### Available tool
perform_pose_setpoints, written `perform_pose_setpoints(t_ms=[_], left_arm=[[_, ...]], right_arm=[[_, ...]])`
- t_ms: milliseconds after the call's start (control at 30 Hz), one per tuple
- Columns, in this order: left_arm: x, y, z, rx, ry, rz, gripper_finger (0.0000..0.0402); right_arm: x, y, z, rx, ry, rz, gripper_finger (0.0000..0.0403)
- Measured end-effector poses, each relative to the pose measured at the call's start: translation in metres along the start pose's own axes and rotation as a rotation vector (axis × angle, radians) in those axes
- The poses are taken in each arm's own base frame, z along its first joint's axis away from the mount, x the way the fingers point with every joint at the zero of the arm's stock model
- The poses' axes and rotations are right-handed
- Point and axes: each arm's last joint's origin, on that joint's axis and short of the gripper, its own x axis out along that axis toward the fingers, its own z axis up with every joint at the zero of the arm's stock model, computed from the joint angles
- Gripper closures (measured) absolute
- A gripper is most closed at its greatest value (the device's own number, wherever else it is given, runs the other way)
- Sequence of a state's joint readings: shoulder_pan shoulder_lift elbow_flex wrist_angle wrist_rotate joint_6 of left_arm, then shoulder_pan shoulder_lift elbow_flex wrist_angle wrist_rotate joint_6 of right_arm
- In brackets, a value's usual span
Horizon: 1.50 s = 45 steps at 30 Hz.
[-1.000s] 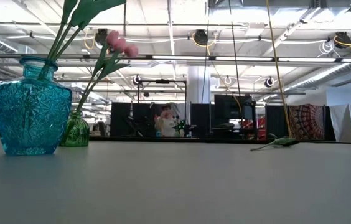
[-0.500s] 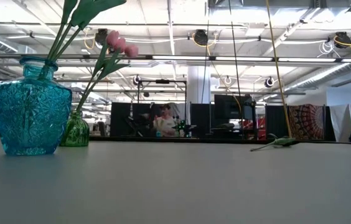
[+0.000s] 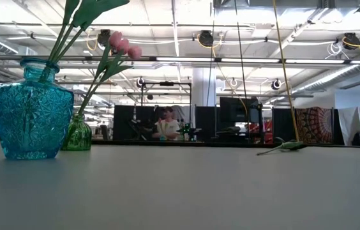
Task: Sort flowers into vase by color
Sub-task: Put the bottom black flower into the red vase
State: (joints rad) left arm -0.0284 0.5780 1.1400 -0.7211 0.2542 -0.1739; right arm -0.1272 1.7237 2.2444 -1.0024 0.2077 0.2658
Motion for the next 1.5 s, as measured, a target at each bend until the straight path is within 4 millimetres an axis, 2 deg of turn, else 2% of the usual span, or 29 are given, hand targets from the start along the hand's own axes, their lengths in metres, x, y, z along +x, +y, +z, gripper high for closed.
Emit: perform_pose_setpoints(t_ms=[200, 400, 700, 1033, 1500], left_arm=[[-0.028, -0.012, -0.006, 0.03, -0.03, -0.189, 0.04], [-0.052, -0.018, -0.011, 0.113, -0.105, -0.233, 0.04], [-0.048, -0.017, -0.01, 0.223, -0.108, -0.223, 0.04], [-0.043, -0.016, -0.009, 0.224, -0.095, -0.221, 0.04], [-0.046, -0.023, -0.01, 0.22, -0.062, -0.49, 0.04]], right_arm=[[0.0, 0.001, 0.002, 0.215, -0.021, 0.008, 0.0234], [0.0, 0.001, 0.002, 0.252, -0.022, 0.009, 0.0234], [0.0, 0.001, 0.002, 0.252, -0.023, 0.009, 0.0234], [0.0, 0.001, 0.002, 0.251, -0.022, 0.009, 0.0234], [0.001, 0.001, 0.002, 0.251, -0.022, 0.009, 0.0234]])
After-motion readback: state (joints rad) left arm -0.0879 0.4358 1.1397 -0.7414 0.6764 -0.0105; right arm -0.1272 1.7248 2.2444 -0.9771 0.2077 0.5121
